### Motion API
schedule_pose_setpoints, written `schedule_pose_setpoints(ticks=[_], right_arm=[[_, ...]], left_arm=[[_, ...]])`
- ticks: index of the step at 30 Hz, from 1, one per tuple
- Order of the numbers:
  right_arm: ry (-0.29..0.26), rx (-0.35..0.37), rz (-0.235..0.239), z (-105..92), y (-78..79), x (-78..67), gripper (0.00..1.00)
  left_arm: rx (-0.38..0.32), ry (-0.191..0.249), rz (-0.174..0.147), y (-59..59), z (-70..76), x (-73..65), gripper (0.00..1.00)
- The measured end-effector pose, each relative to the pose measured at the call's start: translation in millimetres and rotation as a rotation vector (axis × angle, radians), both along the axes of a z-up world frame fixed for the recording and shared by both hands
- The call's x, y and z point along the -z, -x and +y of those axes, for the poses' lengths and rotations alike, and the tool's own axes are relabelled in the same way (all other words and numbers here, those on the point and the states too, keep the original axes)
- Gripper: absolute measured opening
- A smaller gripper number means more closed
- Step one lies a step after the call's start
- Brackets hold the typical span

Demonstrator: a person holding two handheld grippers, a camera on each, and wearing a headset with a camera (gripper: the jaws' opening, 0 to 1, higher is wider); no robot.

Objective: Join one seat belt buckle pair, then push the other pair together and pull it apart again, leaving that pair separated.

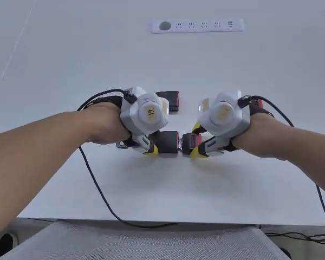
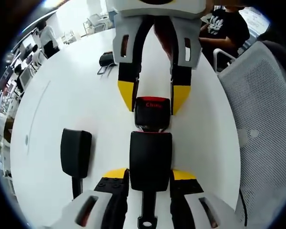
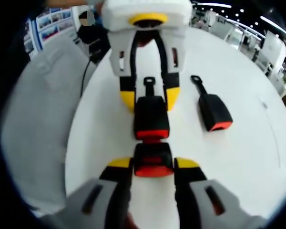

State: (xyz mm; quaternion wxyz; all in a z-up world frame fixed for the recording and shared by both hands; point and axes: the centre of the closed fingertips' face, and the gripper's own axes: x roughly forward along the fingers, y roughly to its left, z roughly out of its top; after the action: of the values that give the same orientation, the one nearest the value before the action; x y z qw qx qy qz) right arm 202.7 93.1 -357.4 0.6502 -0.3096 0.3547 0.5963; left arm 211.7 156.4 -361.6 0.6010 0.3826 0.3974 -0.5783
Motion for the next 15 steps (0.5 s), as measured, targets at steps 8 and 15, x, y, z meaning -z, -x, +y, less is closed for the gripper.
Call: schedule_pose_setpoints(ticks=[8,15], right_arm=[[-0.014,-0.011,-0.020,-9.8,-5.1,-22.9,0.34],[0.003,0.030,-0.043,-34.8,-29.3,-28.9,0.34]], left_arm=[[0.023,0.022,-0.027,-9.0,-3.8,-26.1,0.35],[-0.043,0.065,-0.068,-48.8,-7.6,-35.6,0.33]])
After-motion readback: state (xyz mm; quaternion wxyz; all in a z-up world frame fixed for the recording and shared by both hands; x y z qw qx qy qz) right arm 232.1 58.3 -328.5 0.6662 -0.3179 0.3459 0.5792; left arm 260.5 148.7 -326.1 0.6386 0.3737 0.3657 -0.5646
